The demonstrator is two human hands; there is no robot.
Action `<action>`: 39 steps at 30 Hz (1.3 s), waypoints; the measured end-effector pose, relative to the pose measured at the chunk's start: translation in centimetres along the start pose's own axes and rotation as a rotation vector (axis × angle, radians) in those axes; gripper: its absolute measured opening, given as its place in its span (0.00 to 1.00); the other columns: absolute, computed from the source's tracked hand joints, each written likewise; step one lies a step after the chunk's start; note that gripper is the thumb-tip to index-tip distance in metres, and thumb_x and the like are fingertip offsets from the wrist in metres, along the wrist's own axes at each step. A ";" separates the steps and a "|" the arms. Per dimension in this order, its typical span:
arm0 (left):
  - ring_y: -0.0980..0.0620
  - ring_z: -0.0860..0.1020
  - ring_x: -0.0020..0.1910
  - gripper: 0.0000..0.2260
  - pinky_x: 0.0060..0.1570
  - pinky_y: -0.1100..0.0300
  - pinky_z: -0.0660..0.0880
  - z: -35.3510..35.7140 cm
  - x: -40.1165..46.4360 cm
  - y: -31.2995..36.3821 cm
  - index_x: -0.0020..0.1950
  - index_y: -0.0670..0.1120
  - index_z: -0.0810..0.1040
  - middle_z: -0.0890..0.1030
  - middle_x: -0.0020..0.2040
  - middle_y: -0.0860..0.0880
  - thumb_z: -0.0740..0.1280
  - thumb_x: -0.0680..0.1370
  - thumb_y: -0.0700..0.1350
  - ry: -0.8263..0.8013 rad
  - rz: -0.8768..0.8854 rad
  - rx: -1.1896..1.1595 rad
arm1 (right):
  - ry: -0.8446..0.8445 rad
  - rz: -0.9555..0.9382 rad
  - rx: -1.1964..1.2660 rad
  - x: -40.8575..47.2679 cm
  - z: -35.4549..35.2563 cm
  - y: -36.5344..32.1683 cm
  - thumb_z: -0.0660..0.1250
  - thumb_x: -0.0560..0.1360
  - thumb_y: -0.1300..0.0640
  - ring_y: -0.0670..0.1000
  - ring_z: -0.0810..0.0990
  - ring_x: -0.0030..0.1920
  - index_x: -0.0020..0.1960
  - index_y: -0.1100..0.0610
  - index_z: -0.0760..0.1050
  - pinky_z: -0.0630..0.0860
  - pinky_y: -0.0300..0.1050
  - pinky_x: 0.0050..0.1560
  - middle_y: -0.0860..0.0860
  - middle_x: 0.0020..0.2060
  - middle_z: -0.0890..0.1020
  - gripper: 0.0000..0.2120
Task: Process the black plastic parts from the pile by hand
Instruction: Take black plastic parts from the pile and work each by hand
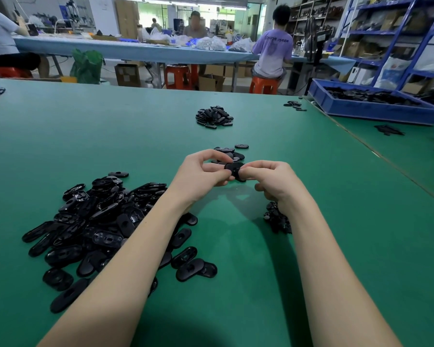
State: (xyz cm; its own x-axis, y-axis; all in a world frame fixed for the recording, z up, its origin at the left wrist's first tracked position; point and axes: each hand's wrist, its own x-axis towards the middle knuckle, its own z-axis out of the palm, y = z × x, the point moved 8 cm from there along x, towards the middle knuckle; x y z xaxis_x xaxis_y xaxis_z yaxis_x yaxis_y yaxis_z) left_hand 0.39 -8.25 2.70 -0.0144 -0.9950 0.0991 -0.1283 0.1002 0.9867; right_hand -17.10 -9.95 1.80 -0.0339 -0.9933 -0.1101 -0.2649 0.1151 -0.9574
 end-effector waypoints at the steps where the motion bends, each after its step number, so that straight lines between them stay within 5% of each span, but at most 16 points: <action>1: 0.50 0.83 0.40 0.09 0.54 0.56 0.81 0.1 0.0 0.1 0.51 0.46 0.82 0.87 0.42 0.44 0.70 0.76 0.33 -0.003 0.007 0.011 | 0.004 0.005 -0.003 0.0 0.0 0.1 0.75 0.71 0.56 0.46 0.68 0.30 0.44 0.53 0.86 0.59 0.33 0.21 0.47 0.36 0.83 0.02; 6: 0.40 0.85 0.49 0.10 0.61 0.46 0.78 0.2 -0.2 0.4 0.50 0.48 0.82 0.87 0.43 0.46 0.73 0.74 0.35 -0.004 0.039 0.072 | 0.032 0.025 -0.015 -0.1 -0.2 0.2 0.76 0.69 0.55 0.45 0.67 0.28 0.42 0.52 0.86 0.59 0.32 0.20 0.47 0.35 0.83 0.02; 15: 0.48 0.84 0.43 0.10 0.62 0.48 0.79 0.2 -0.1 0.2 0.48 0.49 0.82 0.87 0.44 0.43 0.73 0.74 0.33 -0.021 0.022 0.056 | 0.040 -0.019 -0.028 0.0 -0.3 0.0 0.79 0.68 0.54 0.38 0.68 0.20 0.44 0.50 0.83 0.59 0.28 0.20 0.41 0.27 0.80 0.07; 18: 0.48 0.83 0.43 0.10 0.56 0.56 0.81 0.1 0.0 -0.2 0.50 0.45 0.81 0.86 0.45 0.40 0.70 0.75 0.31 -0.043 -0.037 -0.044 | 0.001 -0.023 -0.052 -0.2 -0.3 0.0 0.81 0.67 0.48 0.38 0.71 0.25 0.45 0.49 0.85 0.60 0.29 0.21 0.38 0.25 0.77 0.10; 21: 0.49 0.83 0.43 0.10 0.45 0.62 0.80 0.1 0.0 -0.3 0.52 0.44 0.80 0.86 0.46 0.38 0.69 0.76 0.31 -0.058 -0.092 -0.108 | -0.043 0.015 -0.027 -0.4 -0.2 0.5 0.81 0.65 0.42 0.47 0.71 0.36 0.44 0.48 0.86 0.59 0.36 0.24 0.44 0.33 0.79 0.13; 24: 0.52 0.83 0.41 0.09 0.41 0.63 0.79 0.0 0.0 -0.6 0.52 0.45 0.80 0.86 0.45 0.40 0.69 0.76 0.33 -0.056 -0.121 -0.077 | -0.073 0.023 0.001 -0.4 0.3 0.6 0.82 0.64 0.42 0.47 0.70 0.35 0.41 0.47 0.85 0.58 0.36 0.24 0.43 0.32 0.79 0.12; 39: 0.51 0.83 0.39 0.08 0.54 0.60 0.81 0.1 0.0 -1.1 0.52 0.44 0.80 0.86 0.43 0.41 0.72 0.75 0.34 -0.024 -0.121 0.004 | -0.046 -0.033 -0.088 0.2 1.0 0.3 0.77 0.67 0.53 0.37 0.70 0.23 0.39 0.51 0.82 0.62 0.30 0.25 0.40 0.28 0.80 0.04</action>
State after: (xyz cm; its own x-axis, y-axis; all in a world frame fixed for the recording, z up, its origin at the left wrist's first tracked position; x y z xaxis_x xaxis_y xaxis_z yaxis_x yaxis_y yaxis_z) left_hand 0.43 -8.37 1.58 -0.0221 -0.9995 -0.0237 -0.1344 -0.0205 0.9907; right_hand -16.27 -10.08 1.20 0.0198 -0.9955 -0.0927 -0.3491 0.0800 -0.9337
